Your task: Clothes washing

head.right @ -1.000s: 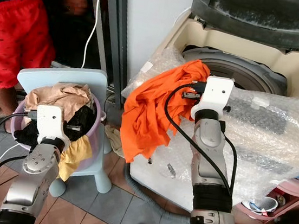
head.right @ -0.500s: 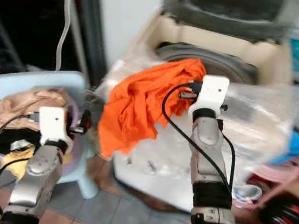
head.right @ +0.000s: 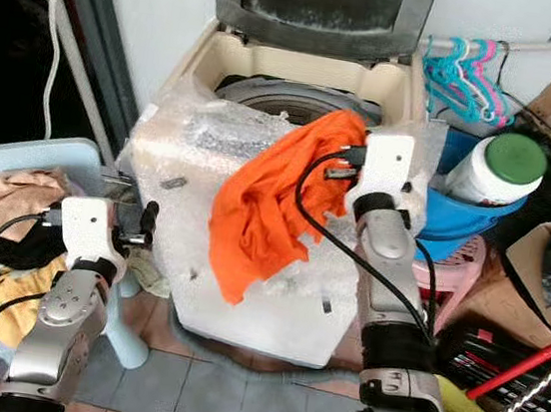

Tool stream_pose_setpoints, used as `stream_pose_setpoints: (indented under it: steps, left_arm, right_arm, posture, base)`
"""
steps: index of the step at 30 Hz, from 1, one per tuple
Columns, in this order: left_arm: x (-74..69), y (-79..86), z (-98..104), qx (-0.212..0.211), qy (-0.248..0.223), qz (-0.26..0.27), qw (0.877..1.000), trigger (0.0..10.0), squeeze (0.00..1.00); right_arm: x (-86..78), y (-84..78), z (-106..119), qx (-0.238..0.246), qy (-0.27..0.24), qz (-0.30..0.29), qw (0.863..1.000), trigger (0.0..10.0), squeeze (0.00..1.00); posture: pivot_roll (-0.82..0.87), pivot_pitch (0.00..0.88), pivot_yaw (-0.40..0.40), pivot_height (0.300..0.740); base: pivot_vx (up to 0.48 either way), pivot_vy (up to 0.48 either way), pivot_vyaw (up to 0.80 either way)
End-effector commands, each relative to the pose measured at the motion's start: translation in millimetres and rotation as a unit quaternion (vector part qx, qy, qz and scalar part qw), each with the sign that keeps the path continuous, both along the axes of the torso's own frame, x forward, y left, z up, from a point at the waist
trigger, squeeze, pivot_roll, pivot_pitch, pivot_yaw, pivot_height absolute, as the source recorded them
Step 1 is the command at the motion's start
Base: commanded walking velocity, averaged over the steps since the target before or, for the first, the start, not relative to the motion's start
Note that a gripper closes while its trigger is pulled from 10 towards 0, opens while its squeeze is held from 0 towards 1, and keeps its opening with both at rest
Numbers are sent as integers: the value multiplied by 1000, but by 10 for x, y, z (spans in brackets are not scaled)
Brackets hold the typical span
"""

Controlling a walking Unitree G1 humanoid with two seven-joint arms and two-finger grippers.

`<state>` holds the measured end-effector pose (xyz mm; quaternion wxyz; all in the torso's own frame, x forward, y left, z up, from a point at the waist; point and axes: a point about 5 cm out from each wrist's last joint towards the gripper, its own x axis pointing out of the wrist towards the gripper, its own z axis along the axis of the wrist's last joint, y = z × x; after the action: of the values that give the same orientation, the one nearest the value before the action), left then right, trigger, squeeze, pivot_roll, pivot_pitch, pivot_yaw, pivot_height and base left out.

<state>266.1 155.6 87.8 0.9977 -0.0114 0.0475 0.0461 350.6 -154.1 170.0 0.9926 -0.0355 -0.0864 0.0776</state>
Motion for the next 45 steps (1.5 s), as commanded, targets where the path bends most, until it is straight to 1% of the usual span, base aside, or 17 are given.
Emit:
stream_pose_setpoints:
  steps: [1,9,16,19,20,22,25,26,28,29,30,31,32,35,38,41,45]
  left_arm:
    - [7,47,43,2,-6,7,1000,10000,0]
    - [-1,60,28,1,-3,13,1000,10000,0]
    - [37,21,2,-4,6,12,1000,10000,0]
    - [46,1,-1,-4,6,12,1000,10000,0]
    - [47,-5,0,-5,6,13,1000,10000,0]
    - [40,14,0,-7,5,23,1000,10000,0]
    - [33,20,0,-7,5,28,1000,10000,0]
    - [32,19,0,-7,5,29,1000,10000,0]
    - [28,13,-4,-7,6,30,1000,10000,0]
    - [29,7,-6,-7,6,29,1000,10000,0]
    - [30,5,-6,-7,6,29,1000,10000,0]
    - [30,4,-6,-7,7,29,1000,10000,0]
    - [29,11,-3,-6,7,27,1000,10000,0]
    - [30,14,0,-3,8,23,1000,10000,0]
    - [34,10,0,1,8,18,1000,10000,0]
    - [45,26,1,5,8,17,1000,10000,0]
    - [47,35,9,12,7,15,1000,10000,0]
  right_arm:
    - [37,122,200,6,-35,55,998,10000,0]
    - [267,144,705,8,-83,103,991,10000,0]
    - [433,506,1183,-52,-105,222,968,10000,0]
    - [579,458,1562,-23,-121,154,980,10000,0]
    - [619,297,1795,16,-143,87,986,10000,0]
    - [596,-41,2172,63,-196,-30,978,10000,0]
    - [575,-203,2251,75,-209,-72,972,10000,0]
    - [581,-246,2212,70,-206,-88,972,10000,0]
    - [660,-277,1802,49,-151,-110,981,10000,0]
    - [696,-193,1491,48,-107,-79,990,10000,0]
    - [705,-149,1348,43,-86,-67,993,10000,447]
    - [708,-123,1266,39,-74,-60,995,10000,447]
    - [669,18,805,40,-11,-19,999,10000,1000]
    - [539,109,506,51,5,14,999,10000,1000]
    - [458,137,477,75,-9,44,996,10000,1000]
    - [359,295,465,94,-11,127,987,10000,1000]
    - [114,676,333,100,33,284,953,10000,1000]
  posture:
    - [-23,18,21,740]
    - [-24,16,11,740]
    - [-36,10,2,740]
    - [-36,7,0,740]
    - [-31,7,-9,740]
    - [-27,8,-16,740]
    - [-28,9,-19,740]
    - [-30,10,-21,740]
    - [-35,14,-19,740]
    - [-35,14,-19,740]
    - [-35,14,-19,740]
    - [-35,14,-19,740]
    - [-36,15,-8,740]
    - [-38,11,1,740]
    - [-37,6,8,740]
    - [-33,1,15,740]
    - [-12,0,18,740]
  base:
    - [352,0,0]
    - [355,0,510]
    - [41,0,59]
    - [0,0,0]
    - [0,0,0]
    - [0,0,0]
    - [0,0,0]
    - [0,0,0]
    - [0,0,0]
    - [0,0,0]
    - [0,0,0]
    - [0,0,0]
    - [0,0,0]
    - [0,0,0]
    - [0,0,0]
    - [0,0,0]
    - [0,0,0]
